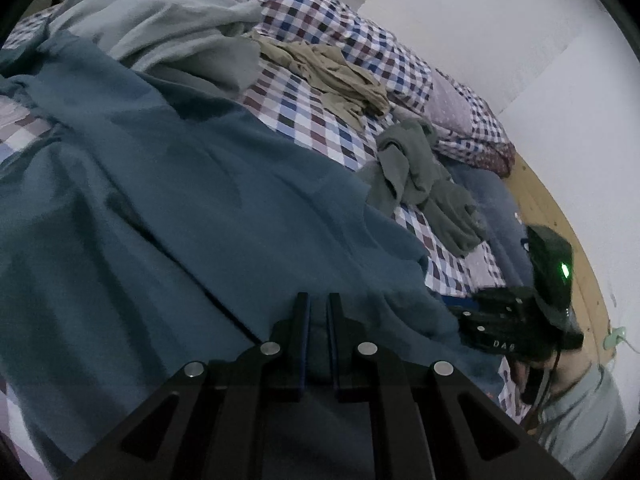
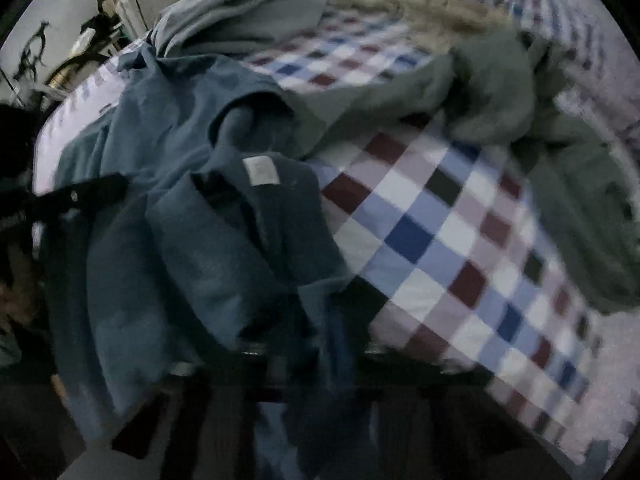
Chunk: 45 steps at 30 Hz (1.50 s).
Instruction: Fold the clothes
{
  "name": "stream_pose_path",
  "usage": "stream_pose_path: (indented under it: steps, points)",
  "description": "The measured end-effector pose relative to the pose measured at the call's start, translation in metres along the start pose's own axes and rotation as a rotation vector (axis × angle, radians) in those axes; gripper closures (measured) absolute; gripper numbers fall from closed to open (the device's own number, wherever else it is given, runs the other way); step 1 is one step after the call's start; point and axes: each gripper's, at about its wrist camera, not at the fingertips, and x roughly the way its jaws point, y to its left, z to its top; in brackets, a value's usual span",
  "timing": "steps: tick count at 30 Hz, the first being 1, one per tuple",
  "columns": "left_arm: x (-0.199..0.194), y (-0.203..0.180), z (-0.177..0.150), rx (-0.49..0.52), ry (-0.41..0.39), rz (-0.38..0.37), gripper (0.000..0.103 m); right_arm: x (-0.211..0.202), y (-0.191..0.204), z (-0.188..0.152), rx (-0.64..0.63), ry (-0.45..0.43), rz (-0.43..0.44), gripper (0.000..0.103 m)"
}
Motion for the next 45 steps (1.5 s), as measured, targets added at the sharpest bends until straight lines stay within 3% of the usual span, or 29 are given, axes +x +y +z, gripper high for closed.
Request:
stream_pose_path:
  steps: [2, 6, 9, 11, 14, 15, 18, 21, 25, 29, 34, 38, 42, 45]
  points:
    - [-0.005, 0.004, 0.002, -0.016, -0.016, -0.002, 0.096, -0.023, 0.019, -0.005, -0.024, -0.096, -0.121, 0.096]
    - [-0.016, 0.013, 0.007, -0.057, -0.051, -0.017, 0.096, -0.09, 0.084, -0.03, -0.098, -0.392, -0.299, 0.097]
    - [-0.023, 0.021, 0.009, -0.094, -0.068, -0.038, 0.096, -0.111, 0.151, -0.054, -0.267, -0.476, -0.336, 0.097]
    - [-0.027, 0.025, 0.01, -0.11, -0.076, -0.039, 0.096, -0.105, 0.19, -0.075, -0.389, -0.428, -0.29, 0.097]
    - [-0.031, 0.032, 0.011, -0.134, -0.082, -0.032, 0.096, -0.071, 0.232, -0.106, -0.538, -0.274, -0.212, 0.096]
    - [-0.032, 0.034, 0.011, -0.143, -0.081, -0.031, 0.096, -0.061, 0.239, -0.113, -0.56, -0.231, -0.192, 0.091]
    - [-0.034, 0.04, 0.011, -0.169, -0.079, -0.032, 0.096, -0.052, 0.242, -0.118, -0.527, -0.174, -0.151, 0.078]
    - [-0.037, 0.044, 0.012, -0.179, -0.082, -0.031, 0.096, -0.071, 0.236, -0.106, -0.437, -0.201, 0.008, 0.059]
    - [-0.041, 0.048, 0.015, -0.196, -0.093, -0.038, 0.096, -0.099, 0.209, -0.079, -0.238, -0.299, 0.161, 0.054]
    - [-0.045, 0.053, 0.017, -0.218, -0.098, -0.058, 0.096, -0.101, 0.187, -0.035, -0.075, -0.34, 0.101, 0.054]
    - [-0.042, 0.058, 0.02, -0.239, -0.048, -0.123, 0.093, -0.069, 0.169, 0.013, -0.012, -0.339, 0.017, 0.054]
    - [-0.043, 0.056, 0.021, -0.213, -0.014, -0.152, 0.081, -0.048, 0.179, 0.028, -0.06, -0.331, 0.012, 0.054]
    - [-0.052, 0.051, 0.024, -0.146, -0.028, -0.165, 0.06, -0.039, 0.197, 0.031, -0.137, -0.35, 0.034, 0.053]
    - [-0.057, 0.052, 0.027, -0.127, -0.033, -0.172, 0.057, -0.032, 0.211, 0.033, -0.195, -0.364, 0.05, 0.052]
